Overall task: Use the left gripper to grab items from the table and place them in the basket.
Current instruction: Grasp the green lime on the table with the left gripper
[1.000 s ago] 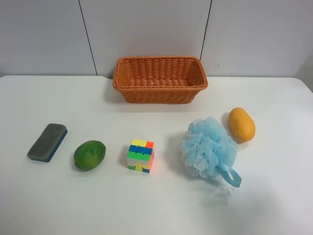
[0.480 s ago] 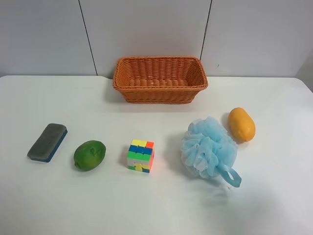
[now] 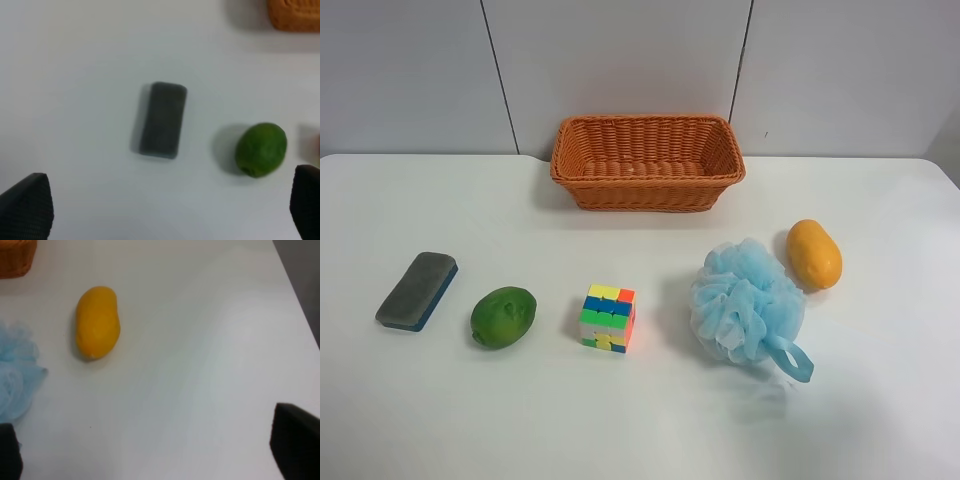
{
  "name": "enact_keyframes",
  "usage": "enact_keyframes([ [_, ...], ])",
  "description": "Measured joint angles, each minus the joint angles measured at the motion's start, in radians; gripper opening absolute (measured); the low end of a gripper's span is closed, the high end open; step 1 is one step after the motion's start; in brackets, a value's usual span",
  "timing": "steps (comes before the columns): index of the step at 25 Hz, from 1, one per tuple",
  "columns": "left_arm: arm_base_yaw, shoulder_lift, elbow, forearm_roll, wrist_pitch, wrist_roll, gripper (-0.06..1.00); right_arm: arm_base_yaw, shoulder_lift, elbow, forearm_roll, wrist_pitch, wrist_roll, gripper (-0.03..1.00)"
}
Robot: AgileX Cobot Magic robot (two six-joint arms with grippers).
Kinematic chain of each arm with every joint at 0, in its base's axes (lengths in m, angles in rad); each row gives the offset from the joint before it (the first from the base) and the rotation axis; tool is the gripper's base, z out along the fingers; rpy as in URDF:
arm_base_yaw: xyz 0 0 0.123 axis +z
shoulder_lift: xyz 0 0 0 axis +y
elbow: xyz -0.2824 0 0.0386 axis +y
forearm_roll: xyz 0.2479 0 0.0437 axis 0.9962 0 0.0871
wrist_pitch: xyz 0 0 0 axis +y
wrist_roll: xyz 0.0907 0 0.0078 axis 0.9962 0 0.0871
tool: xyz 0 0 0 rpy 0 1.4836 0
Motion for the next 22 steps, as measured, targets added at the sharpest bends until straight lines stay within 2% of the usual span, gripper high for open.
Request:
enact_keyframes([
  [4, -0.005, 0.158, -0.024, -0.061, 0.007, 0.087, 0.93, 0.000, 0.000, 0.000, 0.000, 0.000, 0.000, 0.99],
  [6, -0.041, 0.211, -0.024, -0.073, -0.004, 0.112, 0.93, 0.000, 0.000, 0.000, 0.000, 0.000, 0.000, 0.99],
  [10, -0.198, 0.291, -0.025, -0.066, -0.059, 0.114, 0.93, 0.000, 0.000, 0.000, 0.000, 0.000, 0.000, 0.99],
  [15, -0.440, 0.438, -0.029, 0.050, -0.091, -0.002, 0.93, 0.000, 0.000, 0.000, 0.000, 0.000, 0.000, 0.99],
  [17, -0.512, 0.531, -0.029, 0.083, -0.113, -0.035, 0.93, 0.000, 0.000, 0.000, 0.000, 0.000, 0.000, 0.99],
  [20, -0.588, 0.667, -0.029, 0.086, -0.188, -0.055, 0.93, 0.000, 0.000, 0.000, 0.000, 0.000, 0.000, 0.99],
  [22, -0.613, 0.753, -0.029, 0.068, -0.266, -0.058, 0.93, 0.000, 0.000, 0.000, 0.000, 0.000, 0.000, 0.99],
])
